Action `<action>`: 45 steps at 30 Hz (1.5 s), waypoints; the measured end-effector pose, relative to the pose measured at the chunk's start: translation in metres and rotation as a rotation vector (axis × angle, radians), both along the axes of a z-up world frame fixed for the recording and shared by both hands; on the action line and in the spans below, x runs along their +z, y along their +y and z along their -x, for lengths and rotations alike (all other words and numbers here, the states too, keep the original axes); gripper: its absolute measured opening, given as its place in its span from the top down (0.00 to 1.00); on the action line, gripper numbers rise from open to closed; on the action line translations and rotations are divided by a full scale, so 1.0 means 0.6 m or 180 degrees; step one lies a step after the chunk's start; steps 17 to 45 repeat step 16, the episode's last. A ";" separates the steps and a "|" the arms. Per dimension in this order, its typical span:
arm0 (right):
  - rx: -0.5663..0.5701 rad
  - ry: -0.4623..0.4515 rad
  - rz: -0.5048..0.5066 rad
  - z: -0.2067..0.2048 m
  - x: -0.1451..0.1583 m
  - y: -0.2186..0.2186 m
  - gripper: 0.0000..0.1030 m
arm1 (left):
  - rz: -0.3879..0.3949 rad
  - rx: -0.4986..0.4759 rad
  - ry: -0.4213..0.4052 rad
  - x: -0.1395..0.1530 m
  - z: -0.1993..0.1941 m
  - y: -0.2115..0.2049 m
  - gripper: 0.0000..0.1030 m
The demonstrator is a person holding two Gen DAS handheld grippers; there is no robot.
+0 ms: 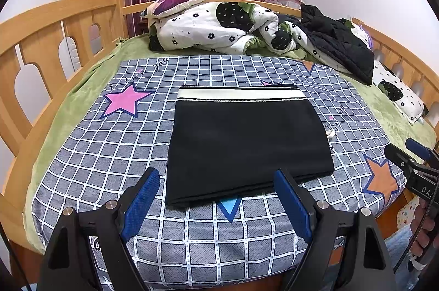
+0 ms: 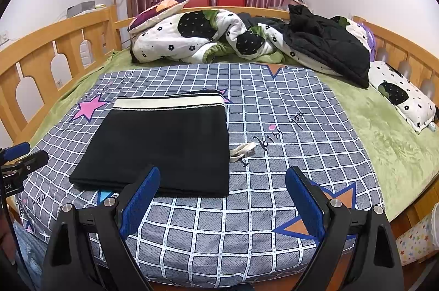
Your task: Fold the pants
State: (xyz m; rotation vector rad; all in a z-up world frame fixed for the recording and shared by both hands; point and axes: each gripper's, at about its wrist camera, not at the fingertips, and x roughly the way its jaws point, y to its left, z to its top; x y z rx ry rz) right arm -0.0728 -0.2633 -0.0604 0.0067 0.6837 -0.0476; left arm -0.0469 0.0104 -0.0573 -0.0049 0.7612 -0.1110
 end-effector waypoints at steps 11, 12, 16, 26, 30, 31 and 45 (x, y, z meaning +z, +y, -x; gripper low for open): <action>0.0002 -0.0004 0.0008 0.002 0.000 0.002 0.11 | -0.0005 0.0008 -0.0004 0.000 0.000 -0.001 0.18; 0.0002 -0.0004 0.0007 0.002 0.000 0.002 0.11 | -0.0001 0.0010 -0.0003 0.001 0.000 -0.002 0.18; 0.0007 -0.0007 0.0012 0.002 -0.001 0.002 0.11 | -0.0007 -0.0002 -0.0022 0.004 0.001 -0.004 0.18; 0.0007 -0.0007 0.0012 0.002 -0.001 0.002 0.11 | -0.0007 -0.0002 -0.0022 0.004 0.001 -0.004 0.18; 0.0007 -0.0007 0.0012 0.002 -0.001 0.002 0.11 | -0.0007 -0.0002 -0.0022 0.004 0.001 -0.004 0.18; 0.0007 -0.0007 0.0012 0.002 -0.001 0.002 0.11 | -0.0007 -0.0002 -0.0022 0.004 0.001 -0.004 0.18; 0.0007 -0.0007 0.0012 0.002 -0.001 0.002 0.11 | -0.0007 -0.0002 -0.0022 0.004 0.001 -0.004 0.18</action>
